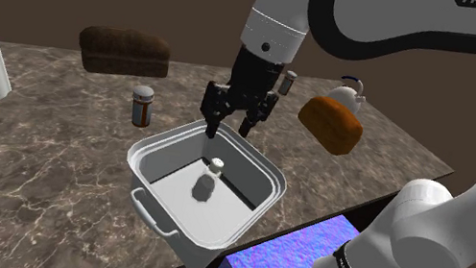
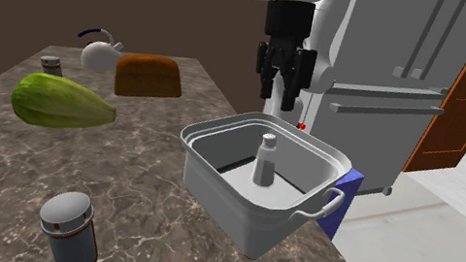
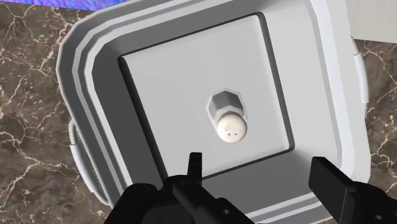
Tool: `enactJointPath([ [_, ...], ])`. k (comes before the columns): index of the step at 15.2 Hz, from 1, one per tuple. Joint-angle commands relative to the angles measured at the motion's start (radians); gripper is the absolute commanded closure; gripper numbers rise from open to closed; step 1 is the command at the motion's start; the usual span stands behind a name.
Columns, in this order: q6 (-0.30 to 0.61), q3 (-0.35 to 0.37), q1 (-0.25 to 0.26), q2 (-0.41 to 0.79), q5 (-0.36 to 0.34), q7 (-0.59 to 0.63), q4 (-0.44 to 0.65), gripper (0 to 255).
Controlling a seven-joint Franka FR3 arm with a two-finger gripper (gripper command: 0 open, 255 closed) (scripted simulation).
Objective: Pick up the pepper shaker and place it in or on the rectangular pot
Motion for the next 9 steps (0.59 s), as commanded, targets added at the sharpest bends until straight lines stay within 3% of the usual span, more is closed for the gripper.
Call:
enactJointPath([
  [1,0.000,0.000,0.000,0.000,0.000,0.000,0.000,0],
  [4,0.000,0.000,0.000,0.000,0.000,0.000,0.000,0],
  [9,-0.128,-0.023,-0.008,-0.010,-0.013,0.003,0.116,0],
])
